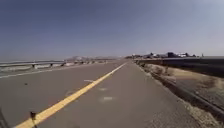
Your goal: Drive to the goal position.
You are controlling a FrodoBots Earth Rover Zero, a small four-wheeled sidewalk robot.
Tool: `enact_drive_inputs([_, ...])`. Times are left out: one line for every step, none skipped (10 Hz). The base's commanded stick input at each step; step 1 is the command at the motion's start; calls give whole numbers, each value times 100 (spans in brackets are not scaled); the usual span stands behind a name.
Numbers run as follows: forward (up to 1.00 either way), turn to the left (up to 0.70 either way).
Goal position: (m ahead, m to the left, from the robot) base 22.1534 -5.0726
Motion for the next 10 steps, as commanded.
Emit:
enact_drive_inputs([50,0])
enact_drive_inputs([50,0])
enact_drive_inputs([50,0])
enact_drive_inputs([50,0])
enact_drive_inputs([50,0])
enact_drive_inputs([50,0])
enact_drive_inputs([50,0])
enact_drive_inputs([50,0])
enact_drive_inputs([50,0])
enact_drive_inputs([50,0])
